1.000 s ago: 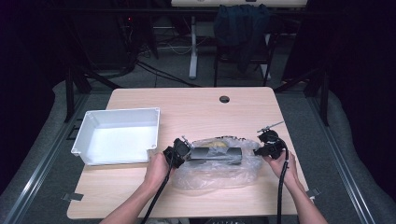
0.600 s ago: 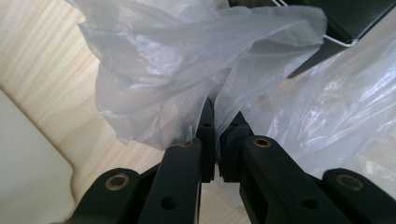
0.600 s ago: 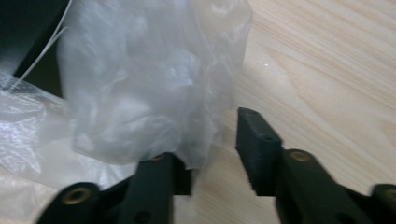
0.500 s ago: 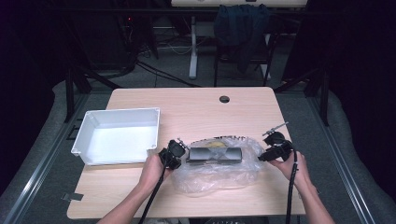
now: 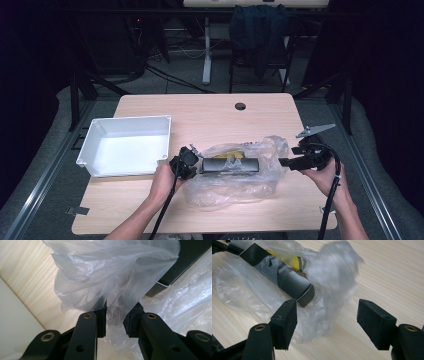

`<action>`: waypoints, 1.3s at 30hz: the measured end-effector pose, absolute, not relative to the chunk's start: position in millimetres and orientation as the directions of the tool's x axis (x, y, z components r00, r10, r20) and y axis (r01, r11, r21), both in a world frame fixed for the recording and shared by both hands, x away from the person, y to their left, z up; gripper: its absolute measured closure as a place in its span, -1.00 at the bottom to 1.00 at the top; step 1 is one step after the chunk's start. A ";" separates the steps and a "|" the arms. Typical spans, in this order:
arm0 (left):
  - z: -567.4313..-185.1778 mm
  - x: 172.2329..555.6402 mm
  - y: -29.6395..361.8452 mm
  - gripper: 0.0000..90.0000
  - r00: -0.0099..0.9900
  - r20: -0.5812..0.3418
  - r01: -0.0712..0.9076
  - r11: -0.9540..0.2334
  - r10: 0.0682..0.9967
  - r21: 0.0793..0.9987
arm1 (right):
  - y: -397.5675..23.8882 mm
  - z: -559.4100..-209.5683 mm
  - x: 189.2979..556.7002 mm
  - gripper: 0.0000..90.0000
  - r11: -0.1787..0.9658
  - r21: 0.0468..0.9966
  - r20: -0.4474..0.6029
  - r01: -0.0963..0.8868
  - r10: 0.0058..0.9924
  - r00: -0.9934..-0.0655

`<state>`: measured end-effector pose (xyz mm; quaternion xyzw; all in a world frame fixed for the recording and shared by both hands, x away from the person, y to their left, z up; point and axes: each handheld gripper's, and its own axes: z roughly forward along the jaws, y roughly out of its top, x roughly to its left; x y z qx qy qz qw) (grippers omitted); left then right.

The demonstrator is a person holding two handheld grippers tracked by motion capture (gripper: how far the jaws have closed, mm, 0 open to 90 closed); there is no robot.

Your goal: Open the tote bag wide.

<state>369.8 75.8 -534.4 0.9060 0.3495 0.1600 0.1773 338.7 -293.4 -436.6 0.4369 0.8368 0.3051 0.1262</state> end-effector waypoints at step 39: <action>-548.1 379.5 69.7 0.76 0.718 0.141 0.595 -0.707 0.681 0.381 | -257.5 -527.0 383.4 0.77 0.494 0.423 0.038 0.759 0.828 -0.560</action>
